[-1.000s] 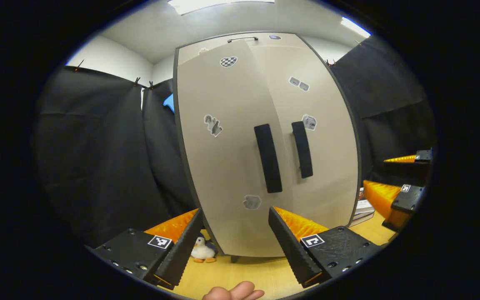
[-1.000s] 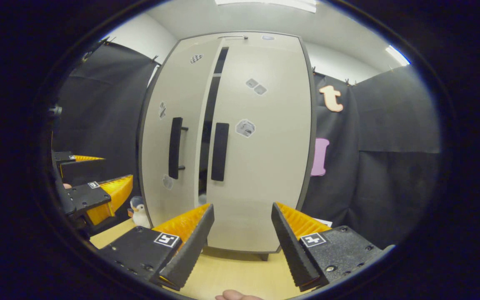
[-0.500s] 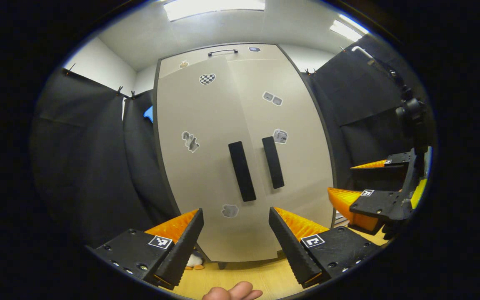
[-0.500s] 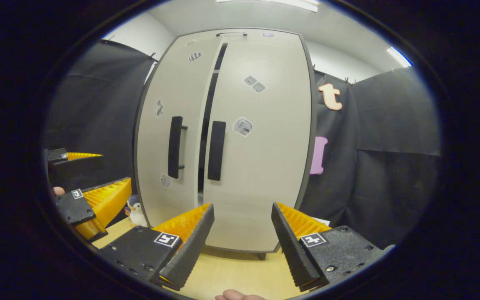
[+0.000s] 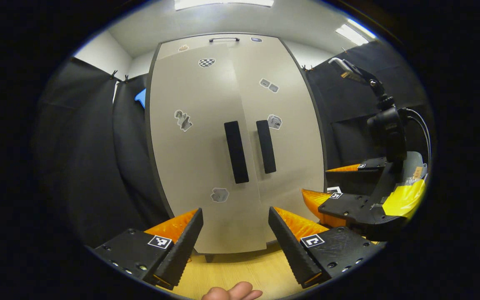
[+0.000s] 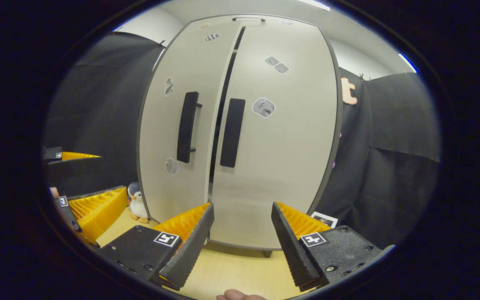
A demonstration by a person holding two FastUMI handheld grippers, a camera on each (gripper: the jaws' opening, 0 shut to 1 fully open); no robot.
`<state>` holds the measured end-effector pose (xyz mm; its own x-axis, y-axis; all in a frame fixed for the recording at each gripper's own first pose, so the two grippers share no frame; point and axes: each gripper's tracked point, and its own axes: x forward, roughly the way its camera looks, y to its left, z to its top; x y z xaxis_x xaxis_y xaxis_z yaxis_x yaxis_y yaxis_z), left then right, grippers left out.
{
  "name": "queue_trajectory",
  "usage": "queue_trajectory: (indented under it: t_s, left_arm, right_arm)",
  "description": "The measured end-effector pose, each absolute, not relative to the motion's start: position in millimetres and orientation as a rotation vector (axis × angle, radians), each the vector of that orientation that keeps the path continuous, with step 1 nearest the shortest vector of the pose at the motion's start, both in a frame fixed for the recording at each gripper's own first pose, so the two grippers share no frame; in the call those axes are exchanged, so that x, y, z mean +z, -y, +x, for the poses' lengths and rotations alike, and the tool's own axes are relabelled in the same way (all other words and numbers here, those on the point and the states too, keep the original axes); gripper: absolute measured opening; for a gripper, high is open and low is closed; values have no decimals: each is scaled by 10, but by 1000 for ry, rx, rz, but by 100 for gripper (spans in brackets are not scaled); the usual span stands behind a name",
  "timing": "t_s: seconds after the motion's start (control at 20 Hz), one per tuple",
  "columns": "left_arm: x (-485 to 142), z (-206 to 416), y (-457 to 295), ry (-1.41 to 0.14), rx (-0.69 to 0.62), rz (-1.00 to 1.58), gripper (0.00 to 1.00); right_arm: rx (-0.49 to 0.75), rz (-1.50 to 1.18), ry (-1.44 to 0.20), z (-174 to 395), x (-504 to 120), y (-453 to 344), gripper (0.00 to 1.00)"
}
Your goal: Grab one shoe with the right hand and put it into the shoe cabinet, grab the other shoe with the left hand and put it into the shoe cabinet; then close the right door with the right hand and the left door with the left hand.
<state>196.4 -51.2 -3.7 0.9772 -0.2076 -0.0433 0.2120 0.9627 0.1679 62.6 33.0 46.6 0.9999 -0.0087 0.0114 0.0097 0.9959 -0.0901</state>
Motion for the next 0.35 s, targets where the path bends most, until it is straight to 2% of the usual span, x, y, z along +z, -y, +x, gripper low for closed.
queue_trajectory:
  t_s: [0.35]
  left_arm:
    - [-65,1981,450,-4,-213,174,96]
  right_arm:
    - [-8,-80,-23,712,393,-330,91]
